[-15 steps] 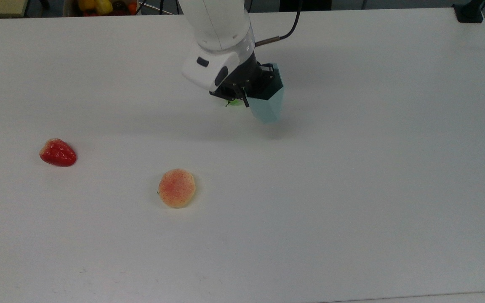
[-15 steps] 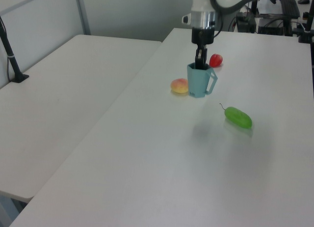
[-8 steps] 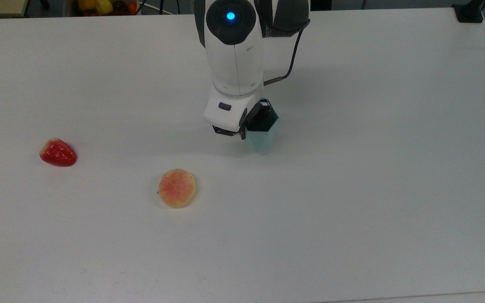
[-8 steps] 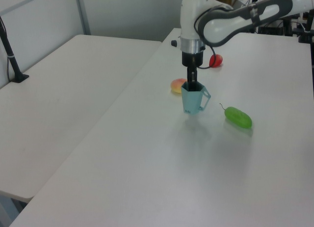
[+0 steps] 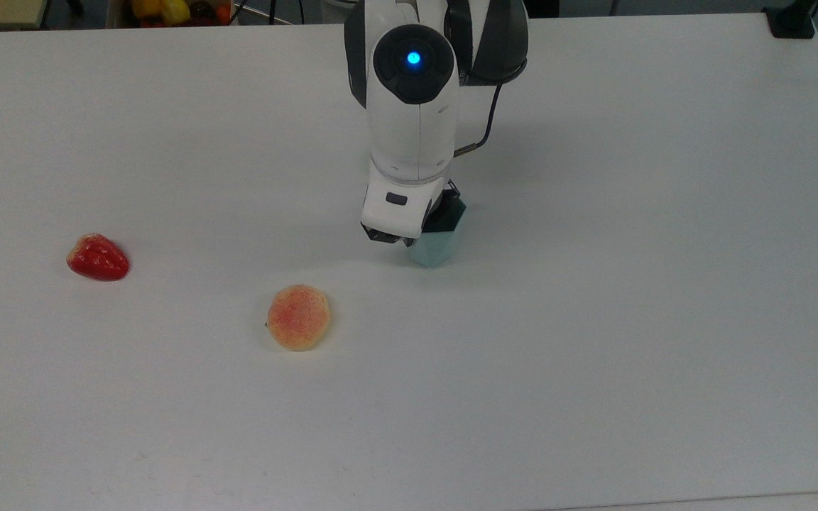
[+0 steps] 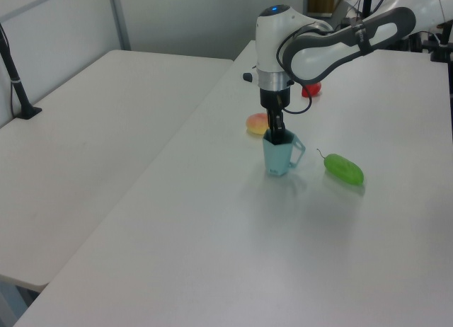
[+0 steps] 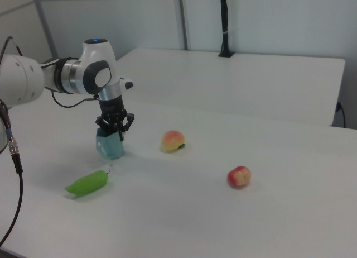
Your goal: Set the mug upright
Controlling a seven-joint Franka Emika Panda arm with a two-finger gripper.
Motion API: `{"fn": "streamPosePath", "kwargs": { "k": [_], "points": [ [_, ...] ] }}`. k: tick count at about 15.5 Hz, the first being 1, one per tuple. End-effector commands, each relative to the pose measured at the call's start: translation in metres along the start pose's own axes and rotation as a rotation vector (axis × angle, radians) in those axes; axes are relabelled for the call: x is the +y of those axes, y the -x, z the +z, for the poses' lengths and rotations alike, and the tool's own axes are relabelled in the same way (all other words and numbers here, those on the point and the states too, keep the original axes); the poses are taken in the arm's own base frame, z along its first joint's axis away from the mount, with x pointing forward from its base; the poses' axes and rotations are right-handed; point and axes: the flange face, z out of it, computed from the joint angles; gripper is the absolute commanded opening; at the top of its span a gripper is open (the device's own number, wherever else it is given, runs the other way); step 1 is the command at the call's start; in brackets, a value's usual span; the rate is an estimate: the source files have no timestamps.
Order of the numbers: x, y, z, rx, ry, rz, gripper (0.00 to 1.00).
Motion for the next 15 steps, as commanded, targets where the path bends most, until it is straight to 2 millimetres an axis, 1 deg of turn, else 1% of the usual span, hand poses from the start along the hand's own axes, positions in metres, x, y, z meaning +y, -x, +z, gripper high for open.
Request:
{"fn": "streamPosePath", "kwargs": {
  "k": [1, 2, 3, 4, 5, 6, 8, 9, 10, 11, 12, 13, 15],
  "points": [
    [-0.005, -0.003, -0.003, 0.002, 0.033, -0.035, 0.65],
    [-0.005, -0.003, -0.003, 0.002, 0.033, -0.033, 0.91],
    [-0.006, -0.003, -0.004, 0.003, 0.033, -0.035, 1.00],
    [-0.007, -0.003, -0.008, 0.006, 0.032, -0.034, 1.00],
    [-0.007, -0.002, -0.017, 0.012, 0.033, -0.032, 1.00],
    [-0.008, -0.001, -0.031, 0.032, 0.037, -0.029, 1.00],
    [-0.009, 0.006, -0.066, 0.061, 0.042, -0.023, 1.00],
    [-0.008, 0.013, -0.082, 0.062, 0.036, -0.010, 1.00],
    [-0.009, 0.021, -0.104, 0.067, 0.036, 0.022, 1.00],
    [-0.009, 0.029, -0.128, 0.081, 0.038, 0.075, 1.00],
    [-0.002, 0.041, -0.150, 0.097, 0.039, 0.148, 1.00],
    [-0.003, 0.051, -0.170, 0.107, 0.037, 0.211, 1.00],
    [-0.004, 0.070, -0.202, 0.106, 0.029, 0.351, 1.00]
  ]
}}
